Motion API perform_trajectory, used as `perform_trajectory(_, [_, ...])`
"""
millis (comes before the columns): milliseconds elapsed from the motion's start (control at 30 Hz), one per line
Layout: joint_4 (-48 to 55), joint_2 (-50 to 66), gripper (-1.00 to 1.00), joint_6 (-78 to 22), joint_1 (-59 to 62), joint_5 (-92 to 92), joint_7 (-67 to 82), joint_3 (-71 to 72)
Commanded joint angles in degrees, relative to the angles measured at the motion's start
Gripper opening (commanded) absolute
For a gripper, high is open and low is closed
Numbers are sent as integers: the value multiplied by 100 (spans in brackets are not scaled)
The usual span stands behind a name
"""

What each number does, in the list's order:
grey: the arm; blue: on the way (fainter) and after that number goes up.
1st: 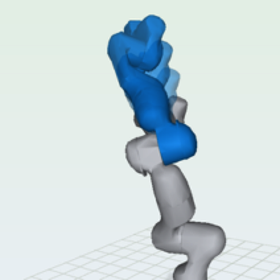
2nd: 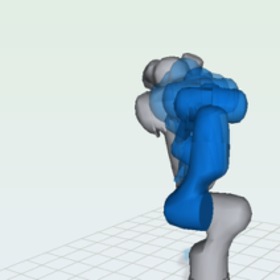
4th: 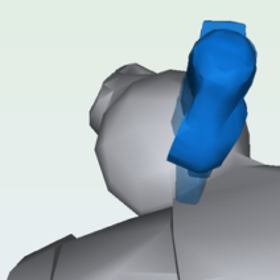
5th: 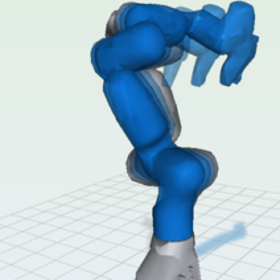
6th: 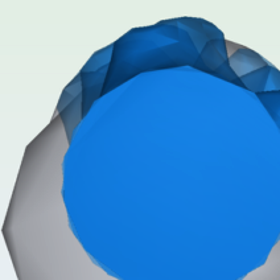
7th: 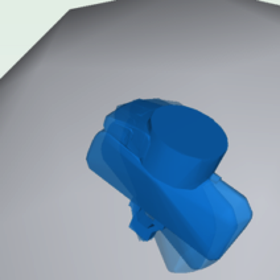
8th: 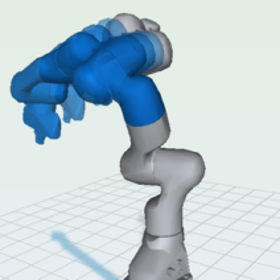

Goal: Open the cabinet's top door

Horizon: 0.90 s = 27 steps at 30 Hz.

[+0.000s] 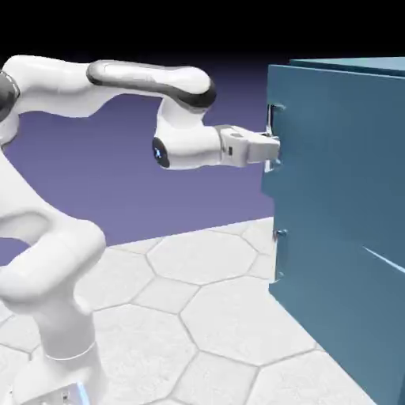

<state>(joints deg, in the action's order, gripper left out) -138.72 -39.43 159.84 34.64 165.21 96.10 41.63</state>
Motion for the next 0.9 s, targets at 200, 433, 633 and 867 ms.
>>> perform_trajectory(200, [-270,217,-100,70,-1455,93,914,-1346])
perform_trajectory(433, [-961,-333,-100,44,-2853,-1033,501,-2685])
perform_trajectory(633, [-1637,-1162,-100,111,-3877,-2528,-288,-3749])
perform_trajectory(867, [-2222,-2165,-100,431,-4857,-4273,-1195,-4790])
